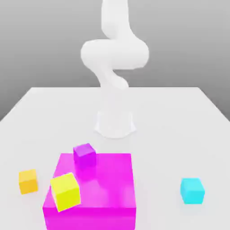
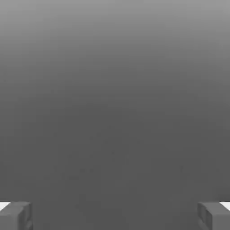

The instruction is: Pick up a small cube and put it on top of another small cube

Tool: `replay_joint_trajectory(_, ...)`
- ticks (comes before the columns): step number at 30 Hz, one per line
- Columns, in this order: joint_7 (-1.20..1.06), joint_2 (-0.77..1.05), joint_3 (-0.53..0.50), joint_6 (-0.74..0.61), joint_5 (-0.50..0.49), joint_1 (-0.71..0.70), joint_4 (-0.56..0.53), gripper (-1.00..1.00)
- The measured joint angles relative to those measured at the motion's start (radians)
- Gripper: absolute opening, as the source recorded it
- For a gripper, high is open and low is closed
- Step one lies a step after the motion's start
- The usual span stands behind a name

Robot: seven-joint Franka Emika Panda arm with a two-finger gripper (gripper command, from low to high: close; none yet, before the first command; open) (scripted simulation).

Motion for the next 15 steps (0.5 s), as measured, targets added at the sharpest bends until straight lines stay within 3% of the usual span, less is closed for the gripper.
replay_joint_trajectory(8,0.238,0.287,0.006,0.133,-0.102,-0.205,-0.088,0.0)
replay_joint_trajectory(15,0.412,0.53,-0.054,0.249,-0.147,-0.327,-0.164,0.0)
